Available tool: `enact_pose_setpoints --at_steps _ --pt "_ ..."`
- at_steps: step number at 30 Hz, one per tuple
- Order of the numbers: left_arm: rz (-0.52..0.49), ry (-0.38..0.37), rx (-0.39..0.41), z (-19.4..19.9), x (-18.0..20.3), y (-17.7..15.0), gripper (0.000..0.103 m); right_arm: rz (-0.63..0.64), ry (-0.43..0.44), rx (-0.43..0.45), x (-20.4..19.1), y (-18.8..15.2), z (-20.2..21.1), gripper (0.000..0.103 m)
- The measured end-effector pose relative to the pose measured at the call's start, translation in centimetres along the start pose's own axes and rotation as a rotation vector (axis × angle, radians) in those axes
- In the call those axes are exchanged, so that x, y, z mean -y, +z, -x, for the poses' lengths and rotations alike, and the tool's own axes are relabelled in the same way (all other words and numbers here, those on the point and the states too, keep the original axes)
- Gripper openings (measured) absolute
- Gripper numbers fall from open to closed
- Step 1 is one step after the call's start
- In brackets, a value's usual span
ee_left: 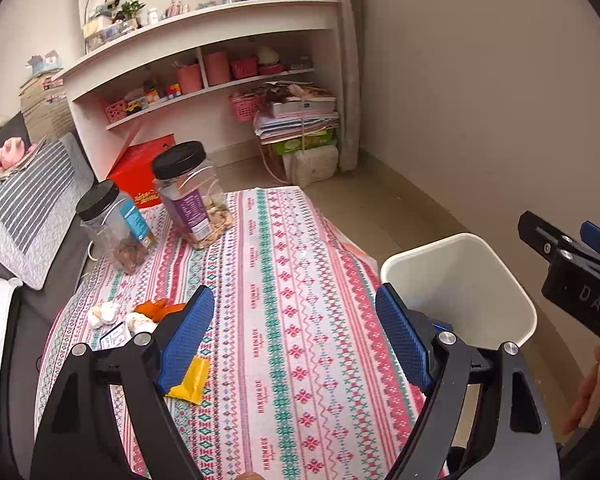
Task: Collect trash
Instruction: 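Move both tools back over the table toward the blue-and-white card box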
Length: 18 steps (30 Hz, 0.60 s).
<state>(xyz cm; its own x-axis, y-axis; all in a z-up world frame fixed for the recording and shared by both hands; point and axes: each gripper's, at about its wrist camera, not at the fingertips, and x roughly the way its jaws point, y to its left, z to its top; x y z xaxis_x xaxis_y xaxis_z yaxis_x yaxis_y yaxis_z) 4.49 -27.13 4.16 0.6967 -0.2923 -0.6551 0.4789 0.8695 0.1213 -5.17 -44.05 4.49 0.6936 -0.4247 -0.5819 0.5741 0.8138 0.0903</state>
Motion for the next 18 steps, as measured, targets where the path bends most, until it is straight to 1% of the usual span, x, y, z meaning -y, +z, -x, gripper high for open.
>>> enact_pose_setpoints --at_steps 4,11,18 --pt "0.044 0.036 -0.009 -0.5 -3.3 -0.9 0.081 0.072 0.017 0.014 -3.2 -0.3 0.0 0.096" --pt "0.098 0.077 -0.031 -1.0 -7.3 -1.6 0.081 0.126 0.07 -0.033 -7.5 -1.4 -1.0 0.096" --pt "0.142 0.114 -0.096 -2.4 -10.6 -3.2 0.081 0.183 0.101 -0.069 -11.3 -2.5 -2.2 0.096"
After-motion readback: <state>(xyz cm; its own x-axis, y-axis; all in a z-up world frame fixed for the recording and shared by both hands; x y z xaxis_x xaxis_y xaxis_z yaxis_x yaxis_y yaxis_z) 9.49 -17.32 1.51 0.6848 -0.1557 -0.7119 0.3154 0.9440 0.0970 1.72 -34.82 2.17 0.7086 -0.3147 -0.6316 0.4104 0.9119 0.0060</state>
